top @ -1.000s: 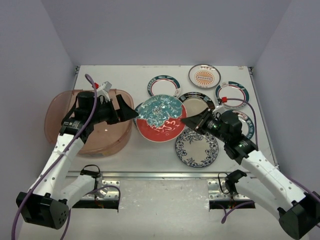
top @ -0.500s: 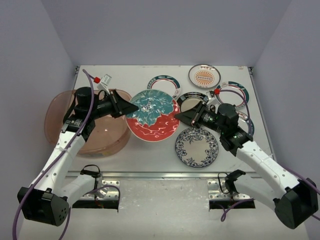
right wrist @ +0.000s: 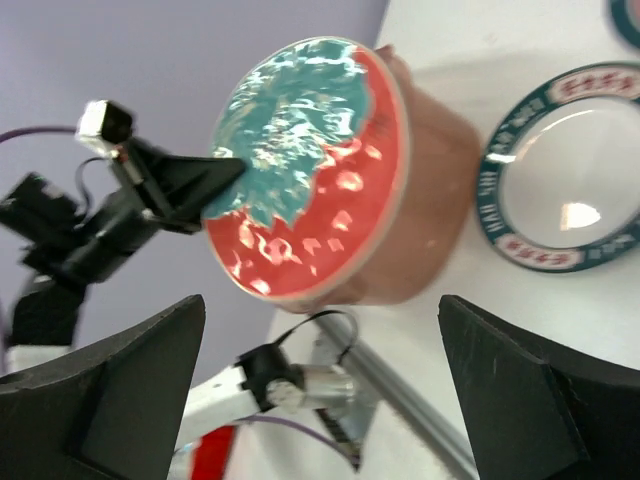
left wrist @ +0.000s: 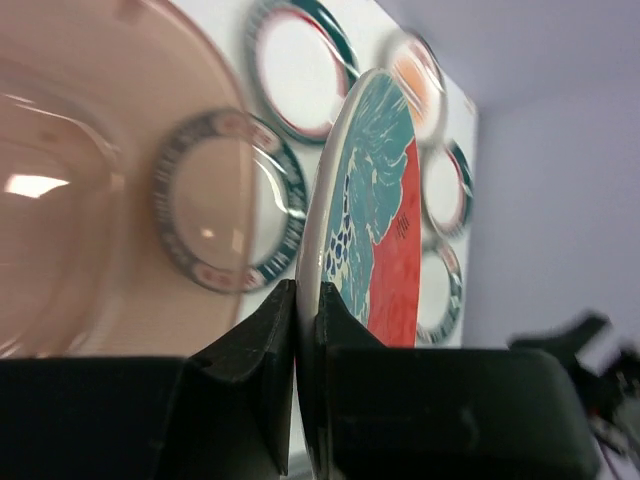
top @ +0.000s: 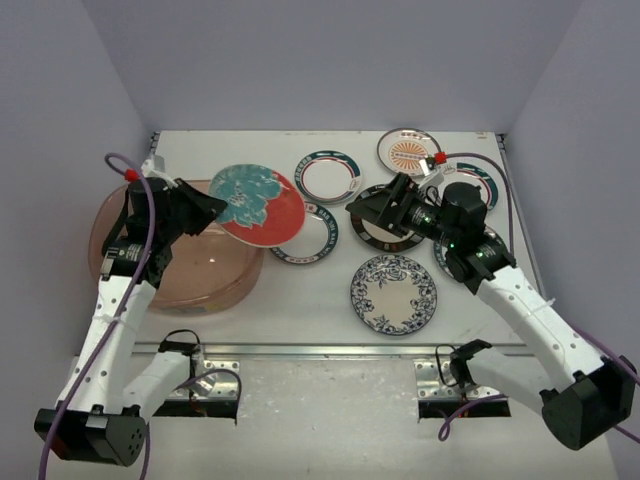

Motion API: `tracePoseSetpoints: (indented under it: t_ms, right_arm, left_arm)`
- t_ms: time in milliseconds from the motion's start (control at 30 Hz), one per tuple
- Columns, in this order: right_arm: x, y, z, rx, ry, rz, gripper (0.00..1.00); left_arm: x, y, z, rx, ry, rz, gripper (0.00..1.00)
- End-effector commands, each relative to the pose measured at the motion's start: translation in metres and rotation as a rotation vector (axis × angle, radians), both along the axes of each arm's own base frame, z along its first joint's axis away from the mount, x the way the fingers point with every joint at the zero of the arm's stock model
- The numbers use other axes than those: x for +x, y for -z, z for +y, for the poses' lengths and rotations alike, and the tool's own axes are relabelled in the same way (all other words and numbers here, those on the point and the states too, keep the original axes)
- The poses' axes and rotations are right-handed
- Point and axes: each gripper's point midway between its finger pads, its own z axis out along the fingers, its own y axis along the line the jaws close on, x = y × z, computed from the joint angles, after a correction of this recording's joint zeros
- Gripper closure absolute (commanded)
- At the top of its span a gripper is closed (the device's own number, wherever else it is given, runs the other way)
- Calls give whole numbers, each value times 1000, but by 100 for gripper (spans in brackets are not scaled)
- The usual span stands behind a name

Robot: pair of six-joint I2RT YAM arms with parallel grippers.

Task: Place the plates into the plastic bin on the countertop

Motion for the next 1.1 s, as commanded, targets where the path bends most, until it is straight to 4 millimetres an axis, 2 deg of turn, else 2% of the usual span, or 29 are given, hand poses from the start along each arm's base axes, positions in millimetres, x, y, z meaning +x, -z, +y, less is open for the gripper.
tracePoseSetpoints:
  t_ms: [0, 67, 100, 133, 267, 400, 567, 767, 800, 900, 933, 967, 1067]
  right_arm:
    - [-2, 9, -39, -219, 83, -96, 1]
    - [-7, 15, -46, -269, 81, -93, 1]
    - [-9, 14, -54, -312, 98, -111, 1]
    - [-10, 17, -56, -331, 92, -114, 1]
    - [-17, 23, -63, -385, 88, -139, 1]
    - [-32, 36, -64, -417, 31, -151, 1]
    - [-50, 59, -72, -441, 20, -142, 1]
    - [-67, 85, -72, -442, -32, -103, 1]
    - [-69, 89, -72, -441, -38, -95, 1]
    - [-72, 100, -74, -443, -30, -66, 1]
    - [-72, 104, -75, -449, -27, -59, 1]
    - [-72, 111, -76, -460, -23, -42, 1]
    - [-72, 134, -81, -493, -10, 23, 1]
  left_arm:
    - [-10, -72, 97, 50, -571, -148, 100]
    - [-16, -67, 106, 55, -626, -131, 100]
    - [-26, -60, 117, 47, -695, -122, 100]
    - [-26, -59, 117, 46, -696, -121, 100]
    - [-38, -28, 135, 57, -815, -79, 100]
    - [-20, 5, 143, 95, -863, -22, 100]
    - [-11, 47, 156, 113, -958, 42, 100]
    - [14, 91, 152, 128, -923, 117, 100]
    - [16, 96, 152, 131, -921, 129, 96]
    - [20, 110, 164, 138, -921, 129, 68]
    - [20, 110, 165, 138, -921, 129, 66]
    - [22, 114, 169, 135, -915, 132, 45]
    - [23, 123, 167, 160, -875, 178, 7]
